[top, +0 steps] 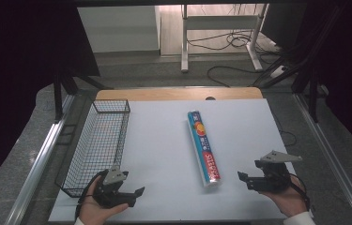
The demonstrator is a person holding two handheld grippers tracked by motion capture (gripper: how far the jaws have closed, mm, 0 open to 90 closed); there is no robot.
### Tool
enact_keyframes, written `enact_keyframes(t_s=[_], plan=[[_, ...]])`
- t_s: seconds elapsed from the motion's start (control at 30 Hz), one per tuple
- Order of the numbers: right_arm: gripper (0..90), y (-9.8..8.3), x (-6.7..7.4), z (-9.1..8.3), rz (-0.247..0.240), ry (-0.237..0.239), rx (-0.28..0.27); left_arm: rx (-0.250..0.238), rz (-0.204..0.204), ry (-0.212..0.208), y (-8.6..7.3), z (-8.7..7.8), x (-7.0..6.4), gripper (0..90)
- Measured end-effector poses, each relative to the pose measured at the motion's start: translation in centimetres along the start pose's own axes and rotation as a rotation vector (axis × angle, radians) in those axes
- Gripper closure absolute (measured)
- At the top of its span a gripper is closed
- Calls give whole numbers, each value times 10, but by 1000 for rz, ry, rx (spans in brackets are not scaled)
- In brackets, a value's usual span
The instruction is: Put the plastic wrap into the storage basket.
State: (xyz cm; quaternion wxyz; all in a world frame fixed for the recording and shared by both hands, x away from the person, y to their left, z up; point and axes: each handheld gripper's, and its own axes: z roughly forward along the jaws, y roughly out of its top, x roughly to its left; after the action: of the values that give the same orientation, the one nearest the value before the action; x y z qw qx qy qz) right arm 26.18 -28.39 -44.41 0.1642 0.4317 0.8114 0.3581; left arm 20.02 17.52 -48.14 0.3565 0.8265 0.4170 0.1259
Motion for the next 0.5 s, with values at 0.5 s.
enact_keyframes(t_s=[0.5], plan=[[212,57,25,38,12,49,100,-6,18,-12,4,2,-3,204]])
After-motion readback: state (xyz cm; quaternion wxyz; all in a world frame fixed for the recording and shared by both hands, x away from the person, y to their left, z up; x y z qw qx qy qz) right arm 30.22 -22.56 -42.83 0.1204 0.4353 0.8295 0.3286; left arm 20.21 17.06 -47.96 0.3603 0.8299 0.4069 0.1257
